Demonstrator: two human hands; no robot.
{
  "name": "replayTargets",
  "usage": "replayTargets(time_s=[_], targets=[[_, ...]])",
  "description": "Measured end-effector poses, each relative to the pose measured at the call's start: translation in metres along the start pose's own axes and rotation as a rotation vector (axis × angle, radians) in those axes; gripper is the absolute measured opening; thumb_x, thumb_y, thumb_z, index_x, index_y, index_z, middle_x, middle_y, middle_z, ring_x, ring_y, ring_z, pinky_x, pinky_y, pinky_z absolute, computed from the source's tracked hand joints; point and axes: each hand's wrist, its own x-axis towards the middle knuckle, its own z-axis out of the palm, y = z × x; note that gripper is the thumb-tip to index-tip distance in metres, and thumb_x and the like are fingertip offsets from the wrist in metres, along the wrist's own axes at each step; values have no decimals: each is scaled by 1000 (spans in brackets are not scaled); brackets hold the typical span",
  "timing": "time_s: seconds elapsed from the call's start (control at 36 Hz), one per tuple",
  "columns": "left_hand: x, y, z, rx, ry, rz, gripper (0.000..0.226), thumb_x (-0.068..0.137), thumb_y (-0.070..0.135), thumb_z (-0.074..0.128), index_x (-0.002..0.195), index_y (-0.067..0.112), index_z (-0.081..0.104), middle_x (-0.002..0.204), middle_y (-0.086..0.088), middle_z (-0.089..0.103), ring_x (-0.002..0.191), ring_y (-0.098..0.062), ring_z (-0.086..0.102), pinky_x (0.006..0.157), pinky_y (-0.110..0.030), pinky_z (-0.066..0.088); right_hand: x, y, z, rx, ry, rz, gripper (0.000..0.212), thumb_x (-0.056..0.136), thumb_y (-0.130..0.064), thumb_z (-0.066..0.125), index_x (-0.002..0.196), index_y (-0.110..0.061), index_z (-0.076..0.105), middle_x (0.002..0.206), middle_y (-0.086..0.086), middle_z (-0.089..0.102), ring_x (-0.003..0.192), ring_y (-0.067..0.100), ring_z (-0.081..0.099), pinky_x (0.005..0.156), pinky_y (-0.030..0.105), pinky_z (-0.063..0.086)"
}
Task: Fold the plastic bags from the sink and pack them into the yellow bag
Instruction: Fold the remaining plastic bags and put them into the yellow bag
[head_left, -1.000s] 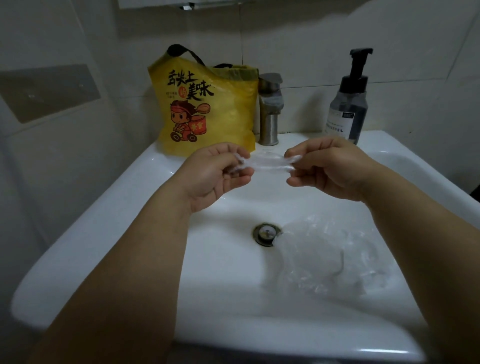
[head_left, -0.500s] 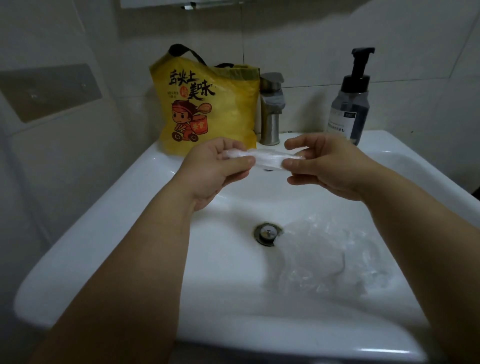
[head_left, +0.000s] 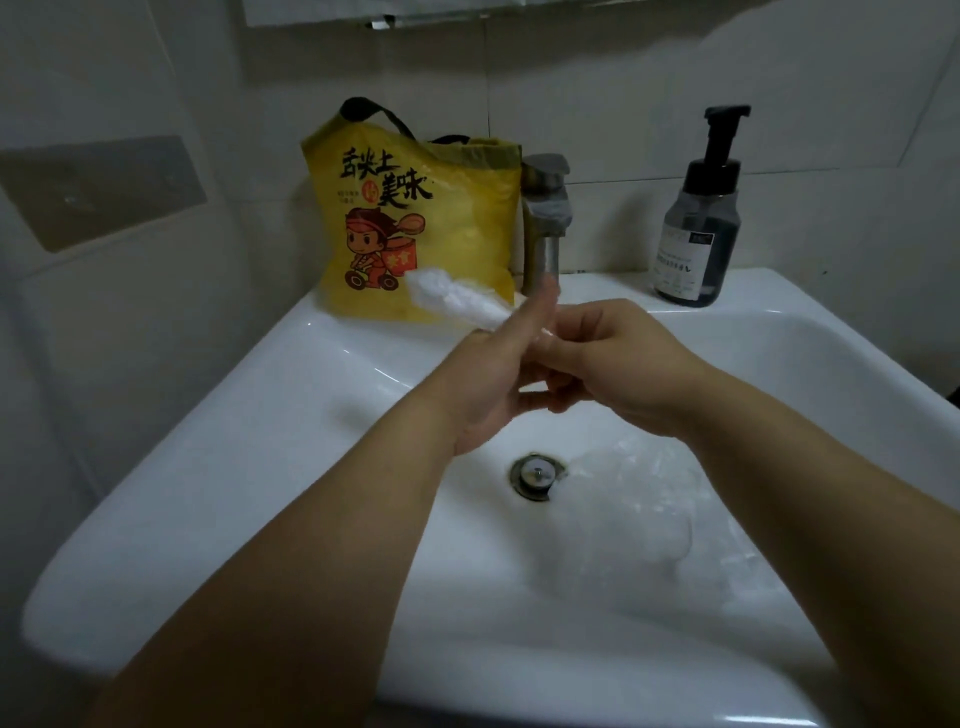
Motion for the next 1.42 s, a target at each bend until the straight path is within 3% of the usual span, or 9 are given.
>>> replayTargets(time_s=[0.19, 0.31, 0.44, 0.53, 0.69, 0.94, 1.17, 1.28, 1.42], targets=[[2, 4, -7, 22, 153, 34, 48, 102, 46, 34, 88, 20, 71, 75, 6, 71, 86, -15, 65, 84, -33, 53, 2, 3, 0, -20, 16, 39, 23, 93, -14, 59, 73, -8, 68, 70, -1, 61, 49, 8, 50, 51, 22, 52], [5, 9, -17, -92, 372, 90, 38, 99, 38, 49, 73, 20, 71, 59, 12, 64, 66, -5, 55, 61, -18, 45, 3, 3, -3, -27, 22, 82, 18, 92, -16, 60, 81, -4, 67, 60, 3, 54, 52, 11, 50, 51, 21, 51], [7, 4, -33, -90, 559, 164, 22, 85, 29, 73, 85, 9, 64, 68, 3, 56, 52, -4, 47, 48, -13, 43, 3, 5, -6, -39, 40, 98, 20, 91, -17, 61, 81, 0, 66, 63, 5, 54, 54, 12, 51, 52, 20, 51], [7, 3, -39, -55, 514, 173, 36, 80, 34, 73, 95, 3, 64, 55, 8, 51, 48, -2, 47, 50, -12, 44, 3, 6, -11, -62, 59, 102, 20, 91, -17, 61, 84, 1, 67, 65, 6, 55, 55, 13, 52, 52, 20, 51], [-2, 3, -37, -88, 388, 88, 15, 96, 16, 55, 97, 4, 64, 79, -7, 59, 55, -1, 63, 54, -10, 49, -4, 10, -25, -40, 56, 186, 20, 90, -15, 62, 87, 5, 66, 64, 7, 53, 53, 12, 50, 51, 22, 50], [-3, 25, -34, 110, 603, 232, 12, 85, 16, 73, 75, 13, 67, 51, 9, 63, 52, -2, 60, 57, -14, 52, -2, -6, -28, -51, 68, 150, 26, 92, -18, 61, 96, 8, 65, 66, 6, 53, 56, 13, 50, 53, 21, 51], [6, 70, -50, 138, 648, 306, 15, 93, 14, 63, 78, 14, 65, 67, -2, 62, 47, 1, 59, 51, -12, 47, 32, -52, -31, -29, 83, 10, 16, 94, -14, 56, 95, -2, 68, 80, 13, 59, 61, 13, 53, 54, 19, 53], [15, 94, -61, 175, 677, 335, 20, 93, 19, 65, 73, 19, 65, 58, 1, 65, 53, -7, 61, 55, -27, 48, 57, -72, -31, -23, 144, -76, 13, 94, -8, 57, 94, -1, 67, 70, 8, 56, 61, 13, 52, 54, 20, 51], [30, 125, -78, 141, 632, 365, 17, 95, 20, 61, 79, 15, 64, 69, 3, 64, 61, -5, 62, 58, -15, 54, 100, -95, -32, -161, 250, -156, 10, 93, -13, 60, 101, -11, 65, 79, 6, 60, 69, 15, 58, 62, 25, 57]])
